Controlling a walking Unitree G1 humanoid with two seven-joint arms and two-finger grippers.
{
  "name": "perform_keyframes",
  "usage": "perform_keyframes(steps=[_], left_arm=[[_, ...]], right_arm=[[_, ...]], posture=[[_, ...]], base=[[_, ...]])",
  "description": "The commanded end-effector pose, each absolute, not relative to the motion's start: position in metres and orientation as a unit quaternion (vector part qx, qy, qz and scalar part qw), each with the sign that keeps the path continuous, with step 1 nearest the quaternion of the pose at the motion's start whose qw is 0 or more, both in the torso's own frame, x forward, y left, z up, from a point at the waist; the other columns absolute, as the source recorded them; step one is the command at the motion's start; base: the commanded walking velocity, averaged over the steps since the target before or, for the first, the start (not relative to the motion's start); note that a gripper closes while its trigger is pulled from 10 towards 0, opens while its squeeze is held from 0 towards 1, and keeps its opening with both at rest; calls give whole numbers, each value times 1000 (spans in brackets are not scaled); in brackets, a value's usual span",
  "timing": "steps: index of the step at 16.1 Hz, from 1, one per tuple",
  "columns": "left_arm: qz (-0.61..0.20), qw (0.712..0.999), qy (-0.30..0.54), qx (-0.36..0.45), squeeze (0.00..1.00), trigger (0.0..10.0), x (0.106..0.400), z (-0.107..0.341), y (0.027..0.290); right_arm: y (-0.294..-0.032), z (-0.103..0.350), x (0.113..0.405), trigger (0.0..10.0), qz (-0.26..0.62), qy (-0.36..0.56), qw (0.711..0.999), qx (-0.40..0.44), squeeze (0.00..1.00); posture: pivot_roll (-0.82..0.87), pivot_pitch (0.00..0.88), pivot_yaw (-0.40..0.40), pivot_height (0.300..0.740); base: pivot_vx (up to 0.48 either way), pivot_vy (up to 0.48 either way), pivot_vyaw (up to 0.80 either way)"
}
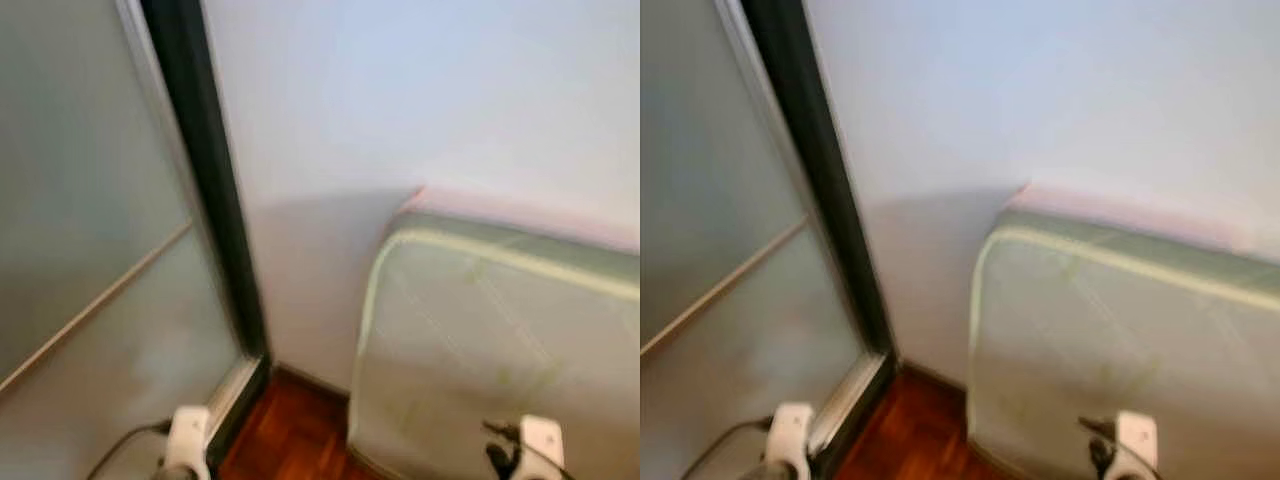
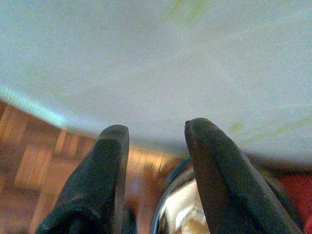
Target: Clean up the room
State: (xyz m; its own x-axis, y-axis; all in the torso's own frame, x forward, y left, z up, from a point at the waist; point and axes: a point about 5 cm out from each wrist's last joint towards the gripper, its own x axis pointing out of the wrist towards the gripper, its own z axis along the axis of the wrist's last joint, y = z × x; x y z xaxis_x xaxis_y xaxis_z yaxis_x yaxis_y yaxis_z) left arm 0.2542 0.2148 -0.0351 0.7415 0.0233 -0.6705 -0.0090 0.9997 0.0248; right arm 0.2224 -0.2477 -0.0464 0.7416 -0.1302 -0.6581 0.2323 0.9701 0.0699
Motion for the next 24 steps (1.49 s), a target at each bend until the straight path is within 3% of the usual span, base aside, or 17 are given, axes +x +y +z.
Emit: perform_keyframes(steps=[1, 10, 24], left_arm=[[6, 917, 400, 1, 0, 10000, 233, -52, 211], [4, 915, 403, -1, 0, 10000, 233, -52, 209], [-7, 911, 412, -1, 0, 10000, 232, -54, 207]], right_arm=[[-232, -66, 199, 10000, -88, 394, 910, 96, 0], [-207, -62, 217, 10000, -70, 384, 914, 105, 0], [-202, -57, 228, 10000, -60, 383, 917, 95, 0]], posture=[[-88, 0, -4, 740], [-80, 0, -8, 740], [-84, 0, -14, 740]], base=[[0, 0, 0], [0, 0, 0], [-37, 0, 0]])
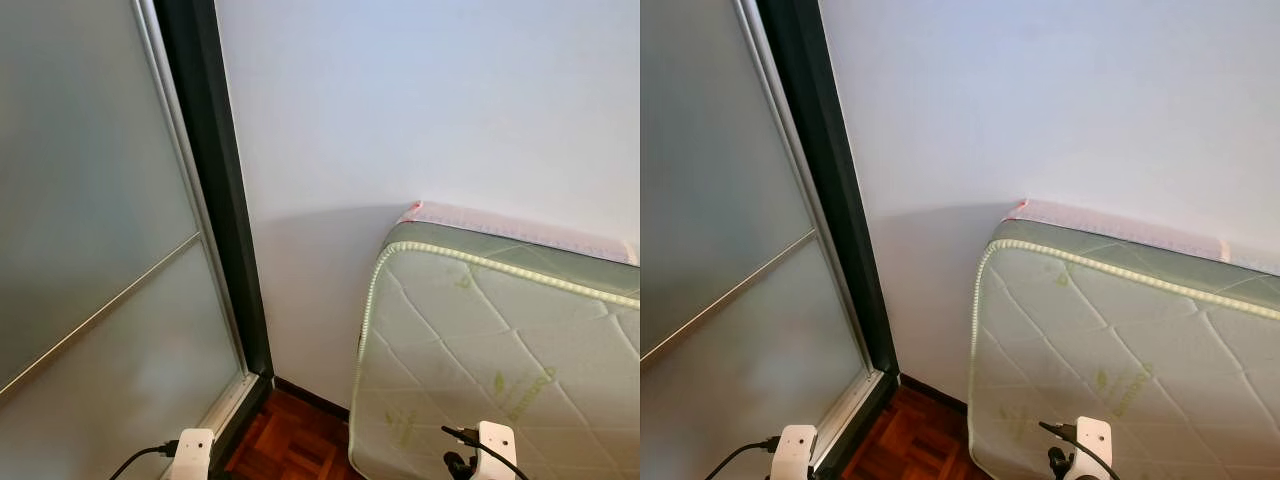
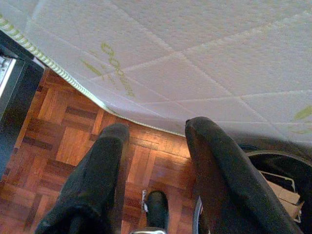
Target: Clean up the room
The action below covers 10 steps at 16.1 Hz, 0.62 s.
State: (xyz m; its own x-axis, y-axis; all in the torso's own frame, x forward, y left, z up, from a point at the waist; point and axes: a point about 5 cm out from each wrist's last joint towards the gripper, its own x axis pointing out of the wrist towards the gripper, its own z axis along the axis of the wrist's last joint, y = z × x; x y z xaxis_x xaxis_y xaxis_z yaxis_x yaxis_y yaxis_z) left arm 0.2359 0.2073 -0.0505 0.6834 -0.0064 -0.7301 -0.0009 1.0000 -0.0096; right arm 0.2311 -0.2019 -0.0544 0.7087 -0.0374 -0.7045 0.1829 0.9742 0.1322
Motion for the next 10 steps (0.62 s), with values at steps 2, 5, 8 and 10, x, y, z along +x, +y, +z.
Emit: perform_keyframes(steps=[2, 5, 8, 10], left_arm=[[-8, 911, 413, -2, 0, 10000, 231, -54, 206], [-7, 911, 413, -3, 0, 10000, 231, -54, 207], [-8, 911, 413, -3, 0, 10000, 231, -54, 207], [-7, 911, 413, -3, 0, 10000, 231, -54, 207]], right_arm=[[-202, -56, 228, 10000, -59, 383, 917, 94, 0], [-202, -56, 228, 10000, -58, 383, 917, 94, 0], [-202, -56, 228, 10000, -57, 382, 917, 95, 0], [-202, -56, 228, 10000, -56, 382, 918, 96, 0]], posture=[[-86, 0, -13, 740], [-85, 0, -12, 740], [-87, 0, -11, 740], [-84, 0, -12, 740]], base=[[-289, 0, 0], [-299, 0, 0], [-298, 0, 0], [-292, 0, 0]])
